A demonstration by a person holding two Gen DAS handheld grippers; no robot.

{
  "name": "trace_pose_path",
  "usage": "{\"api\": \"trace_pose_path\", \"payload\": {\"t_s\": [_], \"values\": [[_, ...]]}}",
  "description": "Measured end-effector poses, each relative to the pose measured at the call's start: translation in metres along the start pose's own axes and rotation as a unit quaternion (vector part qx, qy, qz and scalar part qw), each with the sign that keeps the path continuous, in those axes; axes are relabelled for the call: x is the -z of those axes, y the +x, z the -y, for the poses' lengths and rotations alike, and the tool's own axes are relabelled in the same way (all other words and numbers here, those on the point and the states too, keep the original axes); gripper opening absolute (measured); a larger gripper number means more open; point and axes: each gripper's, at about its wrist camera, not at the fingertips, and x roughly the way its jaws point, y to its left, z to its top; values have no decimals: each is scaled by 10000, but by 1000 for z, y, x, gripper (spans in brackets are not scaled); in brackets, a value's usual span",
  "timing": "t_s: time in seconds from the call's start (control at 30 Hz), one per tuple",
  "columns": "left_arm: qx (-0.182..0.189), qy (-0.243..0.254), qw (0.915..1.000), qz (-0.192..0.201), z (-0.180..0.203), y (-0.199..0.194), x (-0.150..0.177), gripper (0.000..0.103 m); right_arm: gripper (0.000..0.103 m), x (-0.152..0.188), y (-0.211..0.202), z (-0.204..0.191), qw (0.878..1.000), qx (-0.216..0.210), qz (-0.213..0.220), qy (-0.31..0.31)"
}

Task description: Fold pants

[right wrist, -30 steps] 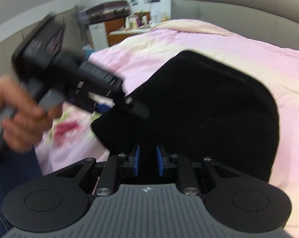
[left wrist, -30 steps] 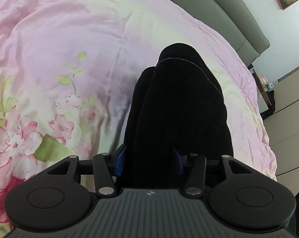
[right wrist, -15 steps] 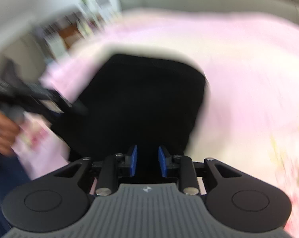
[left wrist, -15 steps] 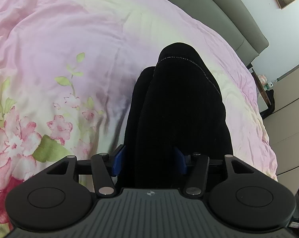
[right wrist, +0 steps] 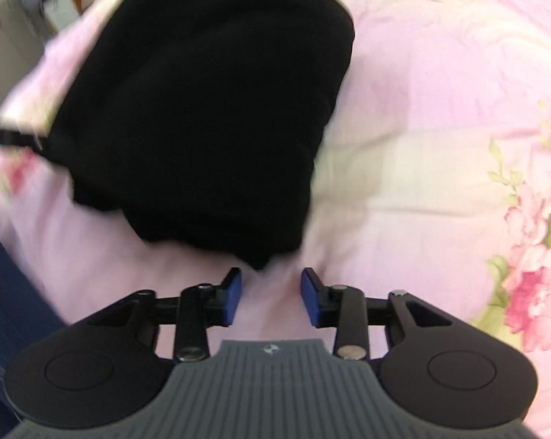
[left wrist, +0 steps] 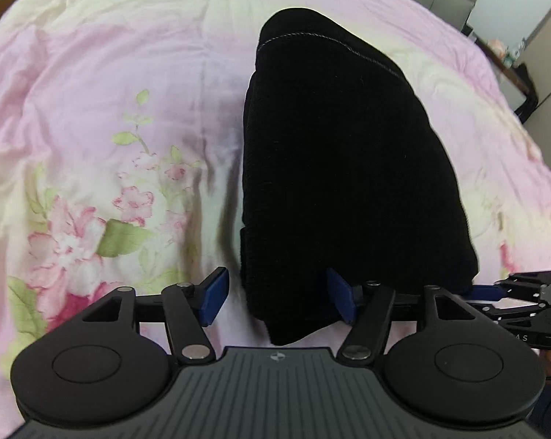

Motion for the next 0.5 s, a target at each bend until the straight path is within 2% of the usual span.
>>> {"api": "trace_pose_path", "payload": {"t_s": [0.1,0.23,0.3,0.43,0.5], "values": [[-133,214,9997,-19,3,-12,-3,75,33,-2,-19,-4,9997,30,242,-18],[-111,308,9985,445,2,-41,-16,74,36,-16,-55,5,9958,-30,889,205],[-148,186,9969,749,1,-52,-29,73,36,-27,-69,9,9917,-98,1235,336],[125,-320,9908,1308,-6,-53,-67,73,38,-57,-75,16,9824,-64,1747,661],[266,-440,9888,1398,-5,-44,-85,73,38,-73,-66,20,9796,-88,1841,806]]}}
